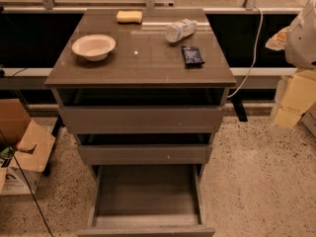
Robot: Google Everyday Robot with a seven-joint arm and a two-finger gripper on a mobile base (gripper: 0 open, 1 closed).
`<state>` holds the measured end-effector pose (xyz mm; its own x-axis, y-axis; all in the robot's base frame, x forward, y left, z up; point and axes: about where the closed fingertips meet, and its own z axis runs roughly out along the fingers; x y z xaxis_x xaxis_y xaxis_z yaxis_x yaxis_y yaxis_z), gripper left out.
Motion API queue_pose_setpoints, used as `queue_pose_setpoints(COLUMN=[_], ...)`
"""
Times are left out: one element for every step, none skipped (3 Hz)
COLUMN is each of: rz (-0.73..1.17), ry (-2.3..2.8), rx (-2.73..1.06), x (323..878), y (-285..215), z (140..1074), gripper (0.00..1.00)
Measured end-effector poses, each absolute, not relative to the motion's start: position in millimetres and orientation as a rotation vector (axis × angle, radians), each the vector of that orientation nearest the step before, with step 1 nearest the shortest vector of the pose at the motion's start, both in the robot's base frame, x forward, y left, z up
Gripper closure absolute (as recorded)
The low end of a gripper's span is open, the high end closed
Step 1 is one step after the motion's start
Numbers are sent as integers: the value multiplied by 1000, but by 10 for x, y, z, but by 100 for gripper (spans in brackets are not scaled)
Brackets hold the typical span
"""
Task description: Close bottom drawer
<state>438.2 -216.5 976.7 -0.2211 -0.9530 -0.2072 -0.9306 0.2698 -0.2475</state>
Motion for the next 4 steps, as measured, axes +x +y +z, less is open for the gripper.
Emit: queue_pose_setpoints(rz=[-100, -92, -55, 10], ry=[2230, 2214, 2203, 2199], rx=[-1724, -1726, -1747, -1735], x=[4382, 4378, 4352, 4387], y=[-2165, -2139, -2092, -2084], z=[9767, 9740, 9543, 9144], gripper=[0, 20, 43, 67])
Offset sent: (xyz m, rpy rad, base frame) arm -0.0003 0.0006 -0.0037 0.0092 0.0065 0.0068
